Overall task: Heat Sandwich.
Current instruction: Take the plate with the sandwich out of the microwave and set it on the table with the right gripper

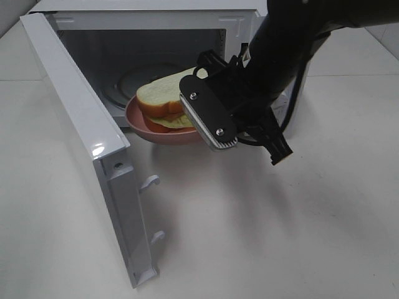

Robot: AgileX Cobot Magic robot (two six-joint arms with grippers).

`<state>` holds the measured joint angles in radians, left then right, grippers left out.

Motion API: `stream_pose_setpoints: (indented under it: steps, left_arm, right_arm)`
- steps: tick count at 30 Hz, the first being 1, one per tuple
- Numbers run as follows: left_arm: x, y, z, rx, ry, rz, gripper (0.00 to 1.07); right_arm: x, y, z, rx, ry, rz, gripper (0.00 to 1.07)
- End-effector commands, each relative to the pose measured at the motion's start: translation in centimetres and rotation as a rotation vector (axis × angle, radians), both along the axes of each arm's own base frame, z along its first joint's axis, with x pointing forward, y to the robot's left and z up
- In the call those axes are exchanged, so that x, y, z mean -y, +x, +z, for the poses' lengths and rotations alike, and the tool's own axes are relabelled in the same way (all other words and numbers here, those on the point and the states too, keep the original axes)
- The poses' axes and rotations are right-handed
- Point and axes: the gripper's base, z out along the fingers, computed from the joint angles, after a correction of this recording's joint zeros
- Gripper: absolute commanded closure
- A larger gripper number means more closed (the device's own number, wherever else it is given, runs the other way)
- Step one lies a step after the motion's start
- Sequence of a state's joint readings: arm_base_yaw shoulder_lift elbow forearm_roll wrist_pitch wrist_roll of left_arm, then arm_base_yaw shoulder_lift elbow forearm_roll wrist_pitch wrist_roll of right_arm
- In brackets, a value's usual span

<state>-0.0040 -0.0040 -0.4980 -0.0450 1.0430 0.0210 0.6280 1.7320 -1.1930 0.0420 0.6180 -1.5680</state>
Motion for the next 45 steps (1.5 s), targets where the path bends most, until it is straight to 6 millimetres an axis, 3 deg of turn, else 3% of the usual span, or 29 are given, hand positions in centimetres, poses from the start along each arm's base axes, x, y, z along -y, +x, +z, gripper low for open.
stream_pose_setpoints:
  steps: [1, 29, 45]
  left_arm:
    - [0.0, -0.3, 0.0, 0.029, -0.006, 0.007, 0.03]
    - [0.0, -0.3, 0.0, 0.029, -0.007, 0.006, 0.03]
    - [0.0, -0.3, 0.0, 0.029, -0.007, 0.006, 0.03]
  right_arm:
    - [0.4, -0.7, 1.0, 0.051, 0.039, 0.005, 1.07]
    - [7.7, -10.2, 3.3, 0.092, 0.087, -0.091, 1.07]
    - [11.4, -12.9, 5.3, 0.165, 0.065, -0.322, 1.07]
